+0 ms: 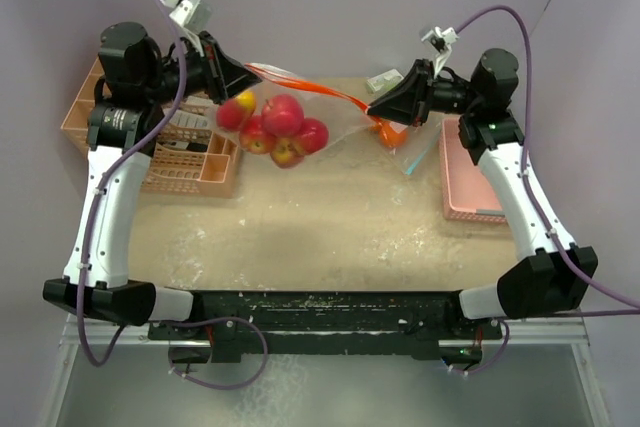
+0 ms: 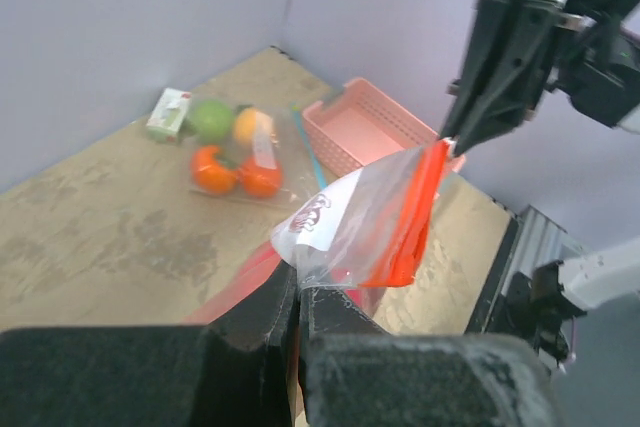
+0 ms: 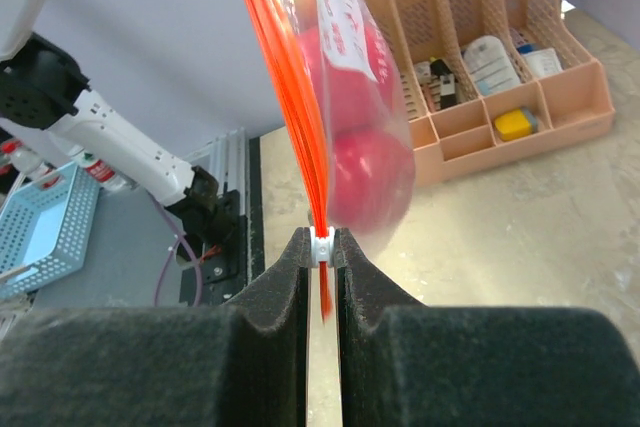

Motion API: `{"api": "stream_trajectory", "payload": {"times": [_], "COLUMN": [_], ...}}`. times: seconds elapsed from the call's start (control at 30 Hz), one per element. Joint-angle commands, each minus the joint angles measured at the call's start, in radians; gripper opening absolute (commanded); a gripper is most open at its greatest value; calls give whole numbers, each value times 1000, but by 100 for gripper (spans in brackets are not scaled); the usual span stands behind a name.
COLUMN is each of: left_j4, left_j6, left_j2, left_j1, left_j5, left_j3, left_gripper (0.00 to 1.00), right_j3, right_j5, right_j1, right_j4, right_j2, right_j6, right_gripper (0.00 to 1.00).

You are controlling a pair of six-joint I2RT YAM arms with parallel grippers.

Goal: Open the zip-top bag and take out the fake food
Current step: Unzip the zipper food storage bag.

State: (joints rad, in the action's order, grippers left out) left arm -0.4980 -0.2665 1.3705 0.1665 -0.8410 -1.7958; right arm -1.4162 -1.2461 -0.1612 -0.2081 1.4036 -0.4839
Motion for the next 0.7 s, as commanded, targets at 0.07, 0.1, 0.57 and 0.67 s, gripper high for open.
{"api": "stream_trajectory", "payload": {"times": [0.07, 0.1, 0.57, 0.67], "left_j4": [108, 117, 248, 287], "left_j6": [-120, -132, -246, -265], "left_j2": [-44, -48, -49, -69], "left_j1": [-129, -137, -172, -170], "left_j5": [153, 161, 91, 97], "left_j3": [45, 53, 165, 234], "left_gripper": [0, 0, 0, 0], "right_j3": [29, 33, 19, -58], "right_j5": [18, 20, 83, 170], "right_j1": [46, 46, 49, 39], "right_j4": [47, 51, 94, 288], "right_j2": [-63, -65, -40, -5], "right_j6": [43, 46, 65, 212], "right_gripper": [0, 0, 0, 0]}}
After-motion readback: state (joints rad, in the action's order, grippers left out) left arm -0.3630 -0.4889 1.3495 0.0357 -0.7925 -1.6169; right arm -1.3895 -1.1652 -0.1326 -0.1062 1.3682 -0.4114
